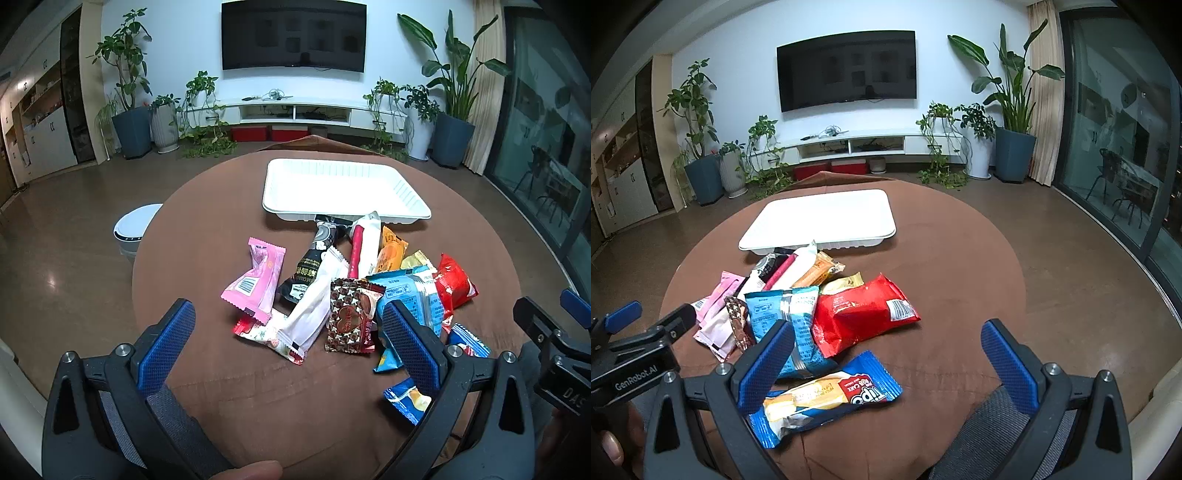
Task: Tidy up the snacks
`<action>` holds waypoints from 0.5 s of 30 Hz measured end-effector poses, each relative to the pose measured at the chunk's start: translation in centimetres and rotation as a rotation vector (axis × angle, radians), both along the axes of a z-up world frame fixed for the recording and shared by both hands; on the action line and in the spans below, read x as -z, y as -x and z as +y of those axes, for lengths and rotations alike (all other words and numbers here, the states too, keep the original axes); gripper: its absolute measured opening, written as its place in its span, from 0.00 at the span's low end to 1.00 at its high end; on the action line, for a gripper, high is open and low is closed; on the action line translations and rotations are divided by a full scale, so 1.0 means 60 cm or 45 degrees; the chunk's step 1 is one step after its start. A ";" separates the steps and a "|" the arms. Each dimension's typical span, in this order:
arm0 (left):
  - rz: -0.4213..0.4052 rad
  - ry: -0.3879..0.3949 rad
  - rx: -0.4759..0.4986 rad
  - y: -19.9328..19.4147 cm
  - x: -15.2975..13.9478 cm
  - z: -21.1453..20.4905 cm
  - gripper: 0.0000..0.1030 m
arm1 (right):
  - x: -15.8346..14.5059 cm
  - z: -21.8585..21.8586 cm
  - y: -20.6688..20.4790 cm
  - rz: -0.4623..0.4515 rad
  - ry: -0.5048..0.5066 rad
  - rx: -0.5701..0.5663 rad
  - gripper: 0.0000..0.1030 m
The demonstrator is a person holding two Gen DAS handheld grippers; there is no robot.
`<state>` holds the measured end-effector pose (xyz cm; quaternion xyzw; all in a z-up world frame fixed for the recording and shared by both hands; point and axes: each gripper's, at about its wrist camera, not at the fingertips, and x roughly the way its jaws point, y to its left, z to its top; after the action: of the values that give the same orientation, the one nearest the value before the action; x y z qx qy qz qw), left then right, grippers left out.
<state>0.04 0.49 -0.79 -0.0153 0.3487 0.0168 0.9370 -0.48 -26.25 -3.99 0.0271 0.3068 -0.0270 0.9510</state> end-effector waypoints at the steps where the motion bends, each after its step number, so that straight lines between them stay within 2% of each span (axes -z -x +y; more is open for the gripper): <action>1: -0.001 0.002 -0.001 0.001 0.000 0.000 1.00 | 0.002 0.000 -0.001 0.008 0.004 0.003 1.00; 15: 0.004 -0.003 0.002 0.003 -0.004 -0.001 1.00 | 0.009 -0.001 -0.004 0.033 0.013 0.011 1.00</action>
<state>-0.17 0.42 -0.56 -0.0138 0.3500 0.0167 0.9365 -0.26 -26.32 -4.55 0.0232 0.3190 -0.0329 0.9469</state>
